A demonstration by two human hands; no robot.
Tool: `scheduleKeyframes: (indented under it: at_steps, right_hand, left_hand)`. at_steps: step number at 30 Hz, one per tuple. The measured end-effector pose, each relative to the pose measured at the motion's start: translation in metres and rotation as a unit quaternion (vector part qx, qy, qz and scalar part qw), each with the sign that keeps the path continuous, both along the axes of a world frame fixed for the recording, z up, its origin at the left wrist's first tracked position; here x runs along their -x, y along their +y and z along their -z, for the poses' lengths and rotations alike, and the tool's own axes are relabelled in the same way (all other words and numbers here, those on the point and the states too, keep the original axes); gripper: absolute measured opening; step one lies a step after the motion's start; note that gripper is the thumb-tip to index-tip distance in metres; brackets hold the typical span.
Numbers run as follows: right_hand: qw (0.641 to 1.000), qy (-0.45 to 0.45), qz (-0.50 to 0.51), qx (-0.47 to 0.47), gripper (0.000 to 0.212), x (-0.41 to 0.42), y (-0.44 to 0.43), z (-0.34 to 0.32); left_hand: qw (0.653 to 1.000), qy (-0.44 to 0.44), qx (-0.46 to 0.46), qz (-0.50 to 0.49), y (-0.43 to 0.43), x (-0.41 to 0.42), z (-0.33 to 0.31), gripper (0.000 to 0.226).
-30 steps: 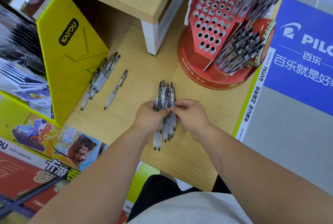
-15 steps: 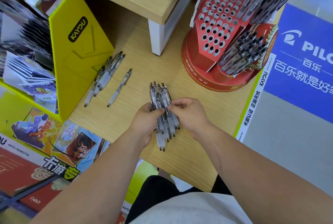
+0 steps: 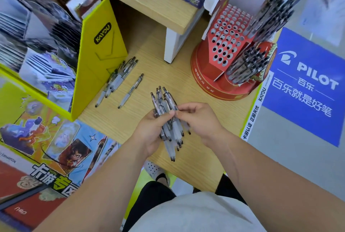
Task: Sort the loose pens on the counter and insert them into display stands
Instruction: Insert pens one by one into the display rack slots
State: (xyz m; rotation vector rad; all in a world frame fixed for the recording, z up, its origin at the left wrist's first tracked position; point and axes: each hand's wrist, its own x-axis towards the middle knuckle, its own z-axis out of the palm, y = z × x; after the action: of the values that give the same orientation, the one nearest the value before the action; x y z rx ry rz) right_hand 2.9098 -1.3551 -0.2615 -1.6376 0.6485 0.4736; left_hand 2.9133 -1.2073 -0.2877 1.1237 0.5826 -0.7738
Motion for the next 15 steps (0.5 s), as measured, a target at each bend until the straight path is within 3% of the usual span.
scheduleKeyframes:
  at_steps: [6, 15]
  right_hand:
    - [1.000, 0.010, 0.005, 0.014, 0.013, 0.010, -0.003, -0.031]
    - [0.999, -0.001, -0.007, -0.047, 0.006, 0.027, -0.032, -0.067]
  left_hand:
    - [0.998, 0.005, 0.051, -0.039, -0.003, 0.012, -0.019, 0.046]
    - [0.997, -0.005, 0.062, -0.045, -0.027, 0.021, -0.043, 0.037]
